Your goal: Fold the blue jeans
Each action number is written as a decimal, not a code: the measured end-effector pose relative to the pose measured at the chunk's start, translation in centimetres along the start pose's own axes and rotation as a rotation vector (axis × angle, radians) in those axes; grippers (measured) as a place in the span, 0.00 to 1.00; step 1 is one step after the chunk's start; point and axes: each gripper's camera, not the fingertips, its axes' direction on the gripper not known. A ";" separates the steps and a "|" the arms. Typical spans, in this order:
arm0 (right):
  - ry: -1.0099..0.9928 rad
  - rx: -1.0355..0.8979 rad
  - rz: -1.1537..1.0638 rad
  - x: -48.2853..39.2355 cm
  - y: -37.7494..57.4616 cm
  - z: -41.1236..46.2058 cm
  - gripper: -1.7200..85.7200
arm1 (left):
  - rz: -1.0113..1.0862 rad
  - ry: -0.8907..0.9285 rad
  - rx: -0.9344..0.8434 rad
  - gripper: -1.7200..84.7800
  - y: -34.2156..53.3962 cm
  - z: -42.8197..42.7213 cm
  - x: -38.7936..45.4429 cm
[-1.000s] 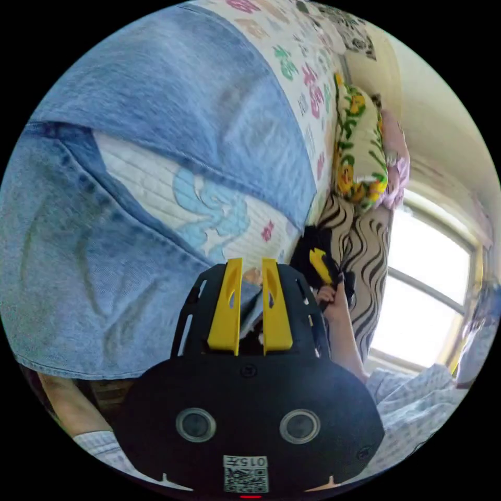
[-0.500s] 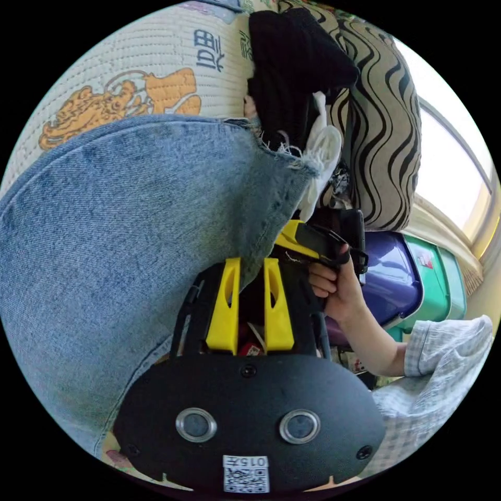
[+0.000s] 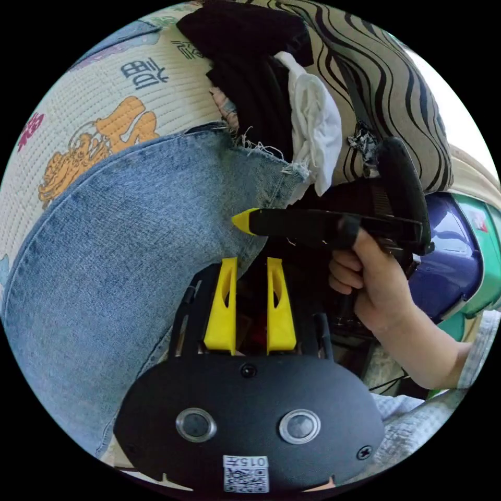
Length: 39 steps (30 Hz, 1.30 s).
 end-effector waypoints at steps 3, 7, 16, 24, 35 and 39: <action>-0.204 0.053 0.070 2.7 1.7 -0.1 0.05 | -0.071 0.120 0.054 0.10 4.3 -2.9 -1.9; -0.514 0.064 0.288 7.8 3.3 1.8 0.08 | -0.250 0.168 0.204 0.10 14.7 -9.3 -7.6; -0.527 -0.019 0.315 8.0 1.9 1.7 0.03 | -1.308 0.072 1.215 0.11 56.1 -23.2 -18.3; -0.438 -0.086 0.262 4.8 -0.7 -2.0 0.02 | -1.513 0.084 1.463 0.18 69.4 -26.1 -21.8; -0.329 -0.148 0.120 -1.5 -5.1 -7.1 0.02 | -1.377 0.286 1.385 0.07 78.0 -30.2 -26.9; -0.296 -0.207 0.116 -2.5 -7.7 -10.4 0.02 | -1.329 0.195 1.199 0.04 80.9 -35.2 -26.7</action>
